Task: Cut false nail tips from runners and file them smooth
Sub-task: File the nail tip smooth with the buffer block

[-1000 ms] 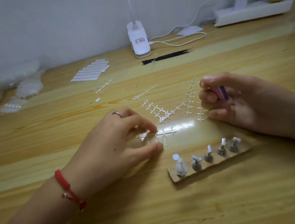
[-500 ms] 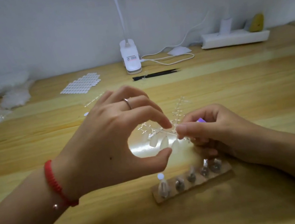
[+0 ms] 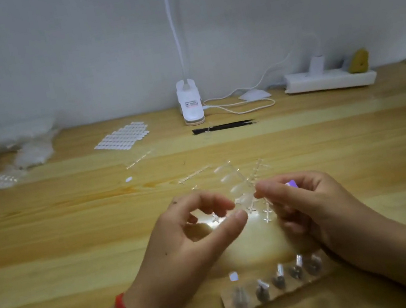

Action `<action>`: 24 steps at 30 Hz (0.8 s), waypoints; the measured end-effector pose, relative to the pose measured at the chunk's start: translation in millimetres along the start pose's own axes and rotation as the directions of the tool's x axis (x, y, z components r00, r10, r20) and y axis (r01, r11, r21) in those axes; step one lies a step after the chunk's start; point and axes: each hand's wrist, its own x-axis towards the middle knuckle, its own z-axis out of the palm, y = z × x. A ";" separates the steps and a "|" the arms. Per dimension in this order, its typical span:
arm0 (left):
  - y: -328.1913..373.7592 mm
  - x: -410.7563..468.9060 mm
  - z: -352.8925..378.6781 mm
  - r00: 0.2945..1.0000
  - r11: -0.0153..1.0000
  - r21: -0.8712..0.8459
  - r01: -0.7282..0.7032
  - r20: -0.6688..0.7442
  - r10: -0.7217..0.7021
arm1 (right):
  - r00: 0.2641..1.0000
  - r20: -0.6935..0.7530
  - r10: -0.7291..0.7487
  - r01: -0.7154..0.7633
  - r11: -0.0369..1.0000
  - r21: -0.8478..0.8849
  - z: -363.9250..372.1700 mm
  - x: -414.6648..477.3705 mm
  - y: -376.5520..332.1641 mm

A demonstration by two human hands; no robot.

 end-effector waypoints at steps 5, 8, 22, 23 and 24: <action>3.3 4.6 -0.2 0.999 0.983 -0.178 0.044 0.033 -0.039 | 1.000 -0.010 -0.022 0.021 0.996 -0.088 1.2 -1.5 0.0; 1.8 5.7 -2.4 0.998 0.971 -0.230 0.061 0.030 -0.056 | 1.000 0.009 -0.027 0.028 0.992 -0.124 0.6 -1.4 -0.3; -0.4 8.0 -5.9 0.989 0.965 -0.257 0.053 0.150 -0.014 | 0.978 0.207 0.037 -0.008 0.990 -0.138 -1.3 -2.9 -10.5; -0.5 7.9 -5.7 0.988 0.965 -0.258 0.051 0.155 -0.010 | 0.976 0.214 0.037 -0.004 0.988 -0.152 -1.1 -3.1 -10.6; -0.5 7.8 -5.6 0.987 0.965 -0.258 0.049 0.163 -0.007 | 0.975 0.218 0.038 -0.001 0.985 -0.170 -1.0 -3.3 -10.6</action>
